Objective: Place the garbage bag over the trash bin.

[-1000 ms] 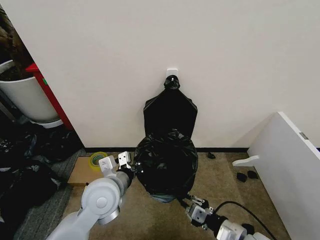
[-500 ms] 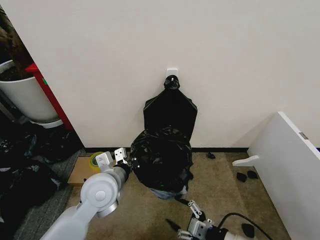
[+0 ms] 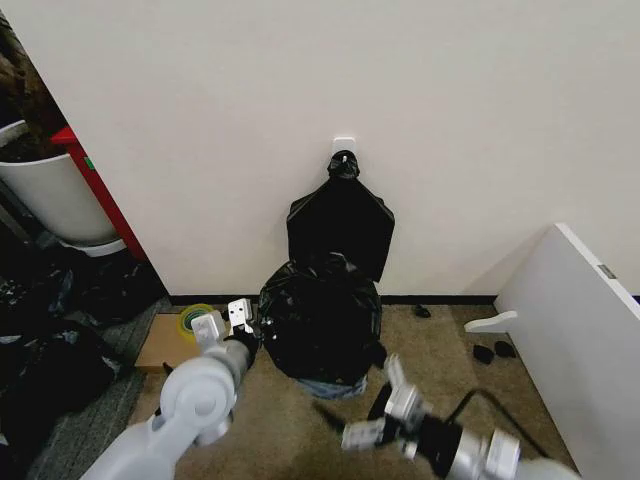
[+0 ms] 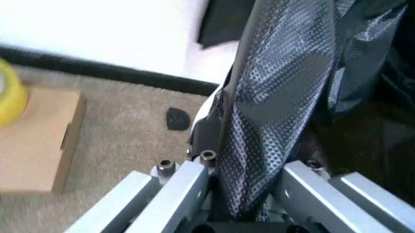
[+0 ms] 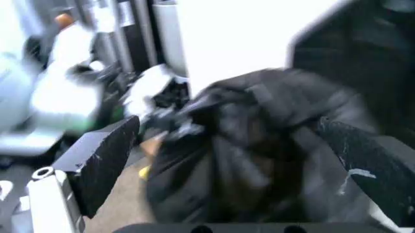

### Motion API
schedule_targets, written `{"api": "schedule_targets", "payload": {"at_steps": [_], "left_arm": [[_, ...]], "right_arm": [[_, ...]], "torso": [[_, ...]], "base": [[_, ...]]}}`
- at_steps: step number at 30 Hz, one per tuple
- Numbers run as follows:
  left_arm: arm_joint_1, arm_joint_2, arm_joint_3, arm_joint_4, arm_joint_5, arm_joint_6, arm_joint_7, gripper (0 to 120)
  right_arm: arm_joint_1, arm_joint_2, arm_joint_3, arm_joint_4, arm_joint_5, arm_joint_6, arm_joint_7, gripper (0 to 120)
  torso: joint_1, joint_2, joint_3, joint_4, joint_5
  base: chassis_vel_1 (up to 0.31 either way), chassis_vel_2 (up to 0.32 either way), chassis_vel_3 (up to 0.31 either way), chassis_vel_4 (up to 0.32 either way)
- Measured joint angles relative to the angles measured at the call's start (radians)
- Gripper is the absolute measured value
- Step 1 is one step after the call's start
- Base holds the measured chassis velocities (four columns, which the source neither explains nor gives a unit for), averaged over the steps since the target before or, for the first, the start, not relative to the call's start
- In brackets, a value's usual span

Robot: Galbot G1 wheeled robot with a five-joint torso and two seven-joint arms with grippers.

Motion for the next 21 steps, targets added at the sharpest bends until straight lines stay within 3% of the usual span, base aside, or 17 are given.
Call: {"api": "schedule_targets", "payload": {"at_steps": [3, 4, 7, 8, 12, 21], "left_arm": [[0.053, 0.026, 0.000, -0.001, 0.132, -0.024, 0.134, 0], [0.053, 0.026, 0.000, -0.001, 0.132, -0.024, 0.134, 0], [0.085, 0.044, -0.005, 0.001, 0.231, -0.090, 0.232, 0], [0.085, 0.044, -0.005, 0.001, 0.231, -0.090, 0.232, 0], [0.126, 0.062, -0.016, 0.011, 0.354, -0.187, 0.330, 0], [0.191, 0.064, -0.054, 0.032, 0.458, -0.301, 0.420, 0]], "right_arm": [[0.057, -0.038, 0.072, -0.022, 0.229, -0.082, 0.008, 100], [0.057, -0.038, 0.072, -0.022, 0.229, -0.082, 0.008, 100], [0.113, -0.073, 0.103, -0.070, 0.441, -0.144, 0.011, 100], [0.113, -0.073, 0.103, -0.070, 0.441, -0.144, 0.011, 100], [0.191, -0.108, 0.113, -0.175, 0.666, -0.217, -0.045, 100], [0.277, -0.126, 0.079, -0.262, 0.759, -0.248, -0.106, 100]], "torso": [[0.000, 0.000, 0.000, 0.0002, -0.0003], [0.000, 0.000, 0.000, 0.0002, -0.0003], [0.000, 0.000, 0.000, 0.0000, -0.0002], [0.000, 0.000, 0.000, 0.0000, -0.0002], [0.000, 0.000, 0.000, 0.0000, 0.0001], [0.000, 0.000, 0.000, 0.0001, -0.0003]], "base": [[0.000, 0.000, 0.000, 0.000], [0.000, 0.000, 0.000, 0.000], [0.000, 0.000, 0.000, 0.000], [0.000, 0.000, 0.000, 0.000], [0.000, 0.000, 0.000, 0.000], [0.000, 0.000, 0.000, 0.000]]}}
